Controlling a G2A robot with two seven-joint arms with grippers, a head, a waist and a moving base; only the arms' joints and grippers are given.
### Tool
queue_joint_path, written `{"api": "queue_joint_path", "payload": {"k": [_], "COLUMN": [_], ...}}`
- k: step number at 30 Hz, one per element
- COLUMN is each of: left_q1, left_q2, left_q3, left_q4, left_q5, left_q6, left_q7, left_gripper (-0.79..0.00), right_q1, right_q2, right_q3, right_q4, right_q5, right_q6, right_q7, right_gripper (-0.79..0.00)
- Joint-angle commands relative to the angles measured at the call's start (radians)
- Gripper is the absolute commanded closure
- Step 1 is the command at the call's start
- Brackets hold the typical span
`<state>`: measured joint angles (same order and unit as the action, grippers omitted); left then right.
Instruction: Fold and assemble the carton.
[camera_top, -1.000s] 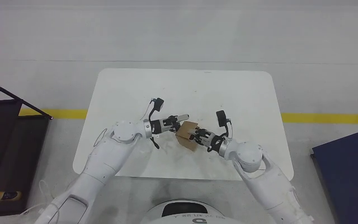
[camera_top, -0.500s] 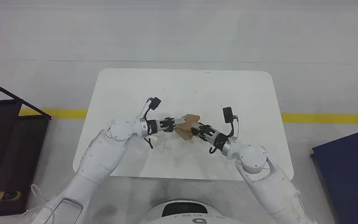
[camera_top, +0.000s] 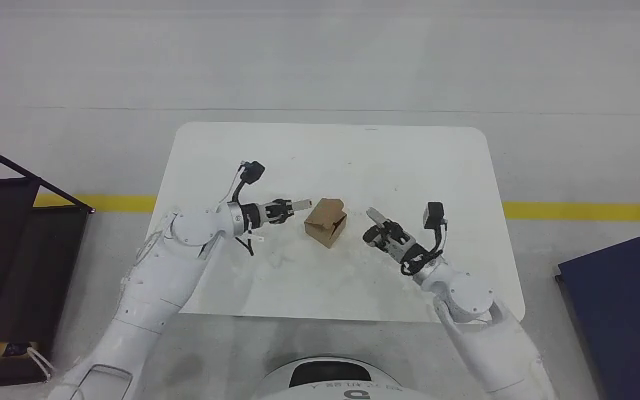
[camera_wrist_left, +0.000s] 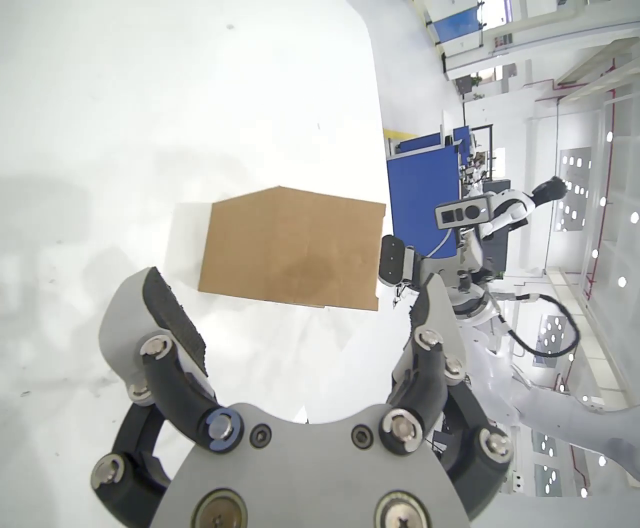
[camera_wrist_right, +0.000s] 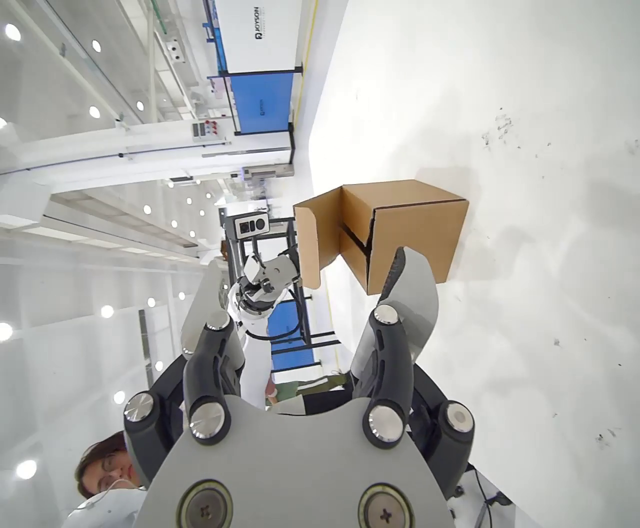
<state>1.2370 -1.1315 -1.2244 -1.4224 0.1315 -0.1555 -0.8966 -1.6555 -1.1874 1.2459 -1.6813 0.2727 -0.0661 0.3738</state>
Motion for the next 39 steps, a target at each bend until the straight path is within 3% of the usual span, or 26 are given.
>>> {"api": "queue_joint_path", "payload": {"k": [1,5,9,14,22,30,35,39], "left_q1": [0.015,0.011,-0.027,-0.117,-0.227,-0.258,-0.264,-0.266], "left_q2": [0.008,0.012,-0.008,-0.039,-0.084,-0.106,-0.112,-0.115], "left_q3": [-0.028,-0.024,0.013,0.115,0.252,0.306,0.322,0.324], "left_q4": [-0.005,0.020,0.116,0.238,0.347,0.399,0.410,0.414], "left_q5": [0.016,0.054,-0.069,-0.072,-0.058,-0.069,-0.070,-0.076], "left_q6": [0.010,0.006,-0.051,-0.095,-0.114,-0.140,-0.148,-0.153], "left_q7": [0.001,-0.001,0.065,0.117,0.098,0.087,0.081,0.085], "left_gripper": [-0.785,-0.785,-0.785,-0.785,-0.785,-0.576,-0.545,-0.566], "right_q1": [0.009,0.037,0.077,0.097,0.112,0.106,0.106,0.106], "right_q2": [-0.006,-0.021,-0.037,-0.056,-0.072,-0.073,-0.074,-0.074], "right_q3": [-0.019,-0.075,-0.136,-0.180,-0.215,-0.195,-0.191,-0.188], "right_q4": [0.041,0.119,0.193,0.233,0.276,0.276,0.273,0.274], "right_q5": [0.033,0.055,0.001,0.035,0.047,0.035,0.021,0.010], "right_q6": [-0.053,-0.132,-0.169,-0.234,-0.274,-0.278,-0.265,-0.253], "right_q7": [-0.009,-0.029,-0.090,-0.136,-0.164,-0.171,-0.170,-0.170], "right_gripper": [-0.588,-0.600,-0.616,-0.600,-0.536,-0.437,-0.428,-0.422]}}
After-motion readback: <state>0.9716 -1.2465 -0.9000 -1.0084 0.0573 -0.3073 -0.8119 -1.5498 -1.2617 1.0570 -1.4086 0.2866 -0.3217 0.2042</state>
